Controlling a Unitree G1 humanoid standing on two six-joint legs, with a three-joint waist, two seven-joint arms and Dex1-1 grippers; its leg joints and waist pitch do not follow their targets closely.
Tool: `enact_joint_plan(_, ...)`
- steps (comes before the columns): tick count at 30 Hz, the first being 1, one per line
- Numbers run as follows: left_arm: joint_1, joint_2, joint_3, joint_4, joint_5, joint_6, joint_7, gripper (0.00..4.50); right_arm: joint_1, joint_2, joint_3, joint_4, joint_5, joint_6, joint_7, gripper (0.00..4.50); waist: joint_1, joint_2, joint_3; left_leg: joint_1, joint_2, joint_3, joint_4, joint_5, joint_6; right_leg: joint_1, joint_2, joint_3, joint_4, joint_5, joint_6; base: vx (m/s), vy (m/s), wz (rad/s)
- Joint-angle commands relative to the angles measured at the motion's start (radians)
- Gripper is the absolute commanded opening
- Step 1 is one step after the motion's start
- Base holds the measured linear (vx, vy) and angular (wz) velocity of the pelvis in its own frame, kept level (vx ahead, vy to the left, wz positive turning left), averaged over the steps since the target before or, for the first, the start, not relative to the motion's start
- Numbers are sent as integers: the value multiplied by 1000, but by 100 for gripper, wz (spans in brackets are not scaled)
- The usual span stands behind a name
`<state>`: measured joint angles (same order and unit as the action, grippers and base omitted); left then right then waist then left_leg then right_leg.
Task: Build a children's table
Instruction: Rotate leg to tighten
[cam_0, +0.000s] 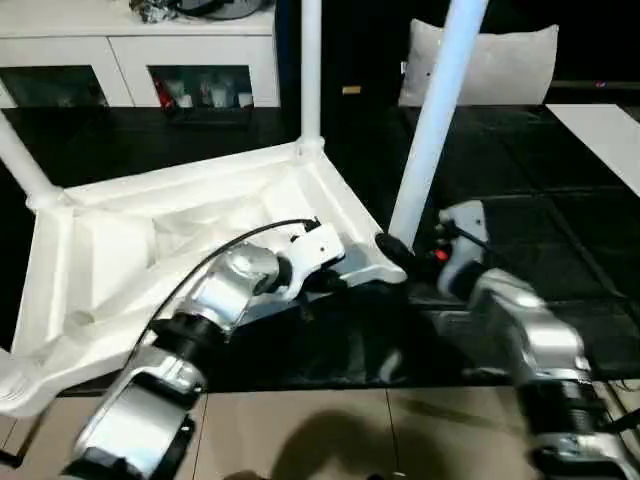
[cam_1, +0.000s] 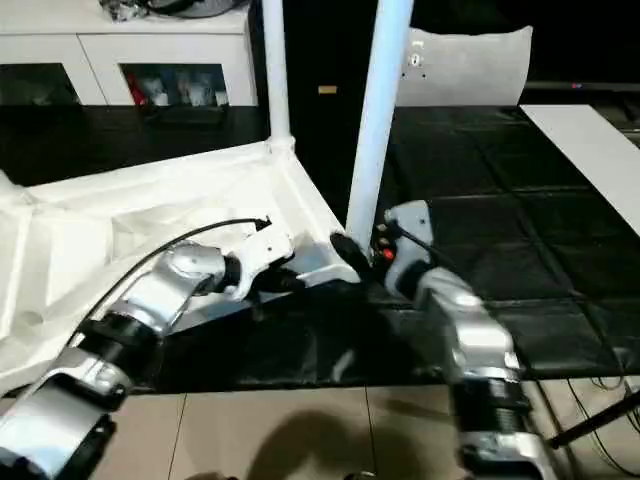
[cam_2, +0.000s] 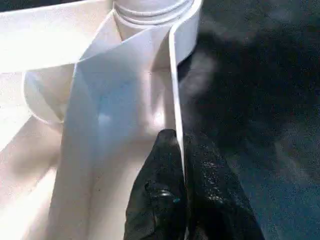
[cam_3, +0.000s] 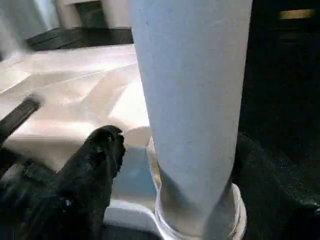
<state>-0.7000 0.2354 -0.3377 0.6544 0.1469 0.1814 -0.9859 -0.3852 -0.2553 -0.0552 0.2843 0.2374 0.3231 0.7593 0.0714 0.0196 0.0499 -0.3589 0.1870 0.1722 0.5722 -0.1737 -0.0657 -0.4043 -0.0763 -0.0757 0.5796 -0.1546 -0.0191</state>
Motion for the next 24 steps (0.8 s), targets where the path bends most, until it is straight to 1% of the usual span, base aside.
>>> enact_joint_plan(1, 18, 30, -42, -5, 5, -114, -83, 0, 5, -55, 69, -35, 29, -28, 188, 401, 8, -6, -66, -1, 35, -10, -59, -210, 74, 61, -69, 42, -70, -260, -185, 0, 0, 0)
enact_joint_plan(2, 23, 42, -49, -9, 1, -129, -112, 0, 7, -87, 78, -35, 29, -22, 236, 424, 10, -7, -68, 0, 34, -7, -56, -213, 80, 61, -69, 42, -69, -259, -187, 0, 0, 0)
enact_joint_plan(3, 28, 57, -58, -16, -2, -147, -143, 0, 8, -122, 88, -35, 33, -17, 292, 424, 12, -6, -66, 0, 35, -8, -57, -212, 83, 62, -69, 42, -70, -263, -188, 0, 0, 0)
enact_joint_plan(4, 30, 66, -63, -19, -3, -154, -160, 0, 9, -142, 93, -34, 37, -13, 324, 439, 18, -6, -66, 1, 38, -6, -57, -212, 84, 61, -67, 41, -69, -266, -189, 0, 0, 0)
enact_joint_plan(5, 30, 69, -65, -19, -3, -158, -164, 0, 9, -147, 95, -32, 36, -17, 331, 439, 23, -4, -65, 3, 40, -5, -57, -216, 83, 58, -68, 41, -70, -277, -192, 0, 0, 0)
enact_joint_plan(6, 31, 93, -84, -14, 1, -203, -212, 0, 8, -197, 117, -17, 23, -62, 406, 439, 25, -5, -65, 4, 41, -6, -58, -223, 80, 56, -69, 40, -71, -292, -189, 0, 0, 0)
enact_joint_plan(7, 30, 105, -94, -12, 3, -227, -235, 0, 10, -218, 125, -12, 25, -79, 447, 439, 28, -7, -65, 5, 41, -6, -58, -236, 74, 58, -70, 39, -72, -314, -185, 0, 0, 0)
enact_joint_plan(8, 30, 108, -96, -11, 2, -231, -242, 0, 10, -223, 127, -10, 26, -82, 458, 439, 31, -6, -64, 8, 42, -4, -58, -238, 72, 54, -69, 41, -73, -321, -184, 0, 0, 0)
enact_joint_plan(9, 29, 116, -101, -9, 2, -247, -261, 0, 11, -240, 134, -6, 27, -94, 495, 439, 33, -8, -64, 7, 43, -5, -58, -241, 73, 55, -70, 41, -73, -325, -185, 0, 0, 0)
enact_joint_plan(10, 28, 126, -106, -9, -4, -267, -296, 0, 10, -261, 141, 1, 34, -97, 546, 439, 38, -7, -65, 8, 44, -5, -57, -238, 72, 55, -71, 41, -72, -323, -186, 0, 0, 0)
enact_joint_plan(11, 28, 131, -108, -11, -9, -278, -316, 0, 9, -271, 145, 6, 37, -98, 569, 413, 41, -9, -65, 7, 44, -5, -57, -234, 74, 55, -70, 41, -70, -318, -189, 0, 0, 0)
enact_joint_plan(12, 31, 143, -120, -19, -12, -297, -355, 0, 6, -283, 154, 14, 39, -99, 603, 413, 43, -11, -66, 7, 45, -4, -57, -232, 75, 55, -70, 41, -69, -315, -189, 0, 0, 0)
enact_joint_plan(13, 35, 157, -133, -26, -16, -326, -403, 0, 0, -296, 167, 26, 42, -103, 644, 406, 46, -10, -66, 6, 45, -4, -57, -229, 77, 55, -71, 41, -68, -311, -193, 0, 0, 0)
enact_joint_plan(14, 35, 157, -133, -26, -16, -326, -403, 0, 0, -296, 167, 26, 42, -103, 644, 406, 49, -10, -67, 6, 45, -5, -57, -224, 77, 55, -72, 41, -65, -301, -197, 0, 0, 0)
enact_joint_plan(16, 38, 170, -148, -32, -11, -348, -428, 0, -2, -303, 180, 28, 45, -93, 671, 377, 50, -9, -67, 7, 46, -5, -57, -222, 74, 54, -71, 41, -65, -296, -201, 0, 0, 0)
enact_joint_plan(17, 43, 182, -163, -40, -7, -367, -455, 0, -1, -306, 192, 28, 51, -81, 695, 377, 53, -9, -68, 8, 47, -5, -57, -223, 72, 55, -72, 41, -64, -294, -203, 0, 0, 0)
enact_joint_plan(20, 47, 196, -180, -43, -4, -393, -491, 0, -3, -307, 207, 36, 60, -87, 729, 348, 55, -8, -67, 7, 47, -5, -57, -226, 70, 54, -72, 41, -64, -296, -202, 0, 0, 0)
enact_joint_plan(21, 46, 198, -182, -42, -1, -400, -495, 0, -4, -306, 210, 39, 61, -88, 735, 348, 57, -5, -67, 9, 47, -5, -57, -229, 66, 53, -72, 41, -64, -300, -202, 0, 0, 0)
enact_joint_plan(23, 44, 198, -186, -41, -3, -413, -510, 0, -5, -306, 222, 42, 70, -73, 767, 314, 63, -7, -68, 10, 48, -5, -57, -231, 64, 54, -72, 42, -64, -303, -203, 0, 0, 0)
enact_joint_plan(24, 45, 198, -188, -43, -4, -413, -514, 0, -3, -307, 225, 41, 70, -72, 774, 314, 64, -7, -68, 11, 48, -4, -57, -231, 63, 53, -72, 42, -64, -303, -203, 0, 0, 0)
